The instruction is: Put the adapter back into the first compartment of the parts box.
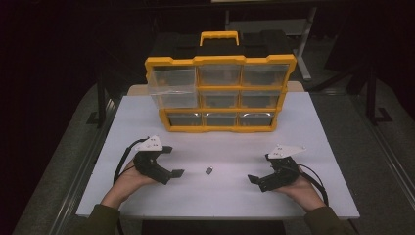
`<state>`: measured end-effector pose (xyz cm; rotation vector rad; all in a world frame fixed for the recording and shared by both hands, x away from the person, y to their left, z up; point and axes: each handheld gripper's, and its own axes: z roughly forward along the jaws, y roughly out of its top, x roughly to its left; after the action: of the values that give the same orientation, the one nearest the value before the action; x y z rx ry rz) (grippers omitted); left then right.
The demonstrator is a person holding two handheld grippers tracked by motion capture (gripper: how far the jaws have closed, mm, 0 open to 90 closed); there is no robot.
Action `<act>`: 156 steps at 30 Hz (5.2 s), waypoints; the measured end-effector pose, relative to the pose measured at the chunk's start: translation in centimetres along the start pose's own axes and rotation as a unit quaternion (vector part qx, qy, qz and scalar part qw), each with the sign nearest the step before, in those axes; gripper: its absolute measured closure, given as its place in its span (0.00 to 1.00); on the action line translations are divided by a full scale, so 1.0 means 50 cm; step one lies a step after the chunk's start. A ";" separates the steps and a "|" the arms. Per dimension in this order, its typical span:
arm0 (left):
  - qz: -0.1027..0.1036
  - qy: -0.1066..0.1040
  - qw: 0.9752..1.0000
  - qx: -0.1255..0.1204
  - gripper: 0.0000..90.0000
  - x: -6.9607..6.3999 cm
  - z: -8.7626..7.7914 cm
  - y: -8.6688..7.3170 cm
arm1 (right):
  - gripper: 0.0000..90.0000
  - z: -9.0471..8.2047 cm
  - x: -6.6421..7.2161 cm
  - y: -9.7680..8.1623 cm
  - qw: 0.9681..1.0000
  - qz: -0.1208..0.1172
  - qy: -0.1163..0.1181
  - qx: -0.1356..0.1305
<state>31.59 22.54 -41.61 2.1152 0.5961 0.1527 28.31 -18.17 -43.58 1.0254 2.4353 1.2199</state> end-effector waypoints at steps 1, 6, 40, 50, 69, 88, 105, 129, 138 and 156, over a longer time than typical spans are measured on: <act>0.001 0.000 1.000 0.000 0.00 -0.001 0.000 0.001 | 0.00 0.000 0.000 0.000 1.000 0.000 0.000 0.000; 0.002 -0.003 1.000 -0.001 0.00 -0.003 0.005 0.009 | 0.00 0.000 0.000 0.000 1.000 0.001 0.001 -0.001; 0.012 -0.015 1.000 0.001 0.03 -0.010 0.042 0.059 | 0.00 0.003 0.000 0.002 1.000 0.002 0.007 -0.001; 0.017 -0.020 1.000 0.004 0.04 -0.016 0.060 0.074 | 0.00 0.002 0.000 0.002 1.000 0.004 0.007 -0.001; 0.016 -0.022 1.000 0.013 0.11 -0.025 0.088 0.095 | 0.00 0.003 0.001 0.001 1.000 0.002 0.010 0.000; 0.010 -0.021 1.000 0.017 0.28 -0.029 0.112 0.103 | 0.00 0.002 0.001 0.001 1.000 0.004 0.011 0.000; 0.008 -0.014 0.999 0.029 0.47 -0.039 0.139 0.098 | 0.00 0.003 0.000 0.002 1.000 0.002 0.011 0.001; 0.004 -0.018 0.997 0.081 0.66 -0.054 0.181 0.076 | 0.00 0.005 0.000 0.001 1.000 0.000 0.014 0.003; 0.006 -0.013 0.995 0.095 0.69 -0.059 0.194 0.067 | 0.00 0.004 0.000 0.001 1.000 -0.001 0.014 0.003; 0.009 -0.007 0.994 0.110 0.77 -0.066 0.207 0.056 | 0.00 0.006 0.001 0.001 1.000 -0.003 0.016 0.006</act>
<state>33.08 11.96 -45.04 2.3335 0.6098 0.0844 28.42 -17.94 -43.71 1.0076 2.4718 1.2309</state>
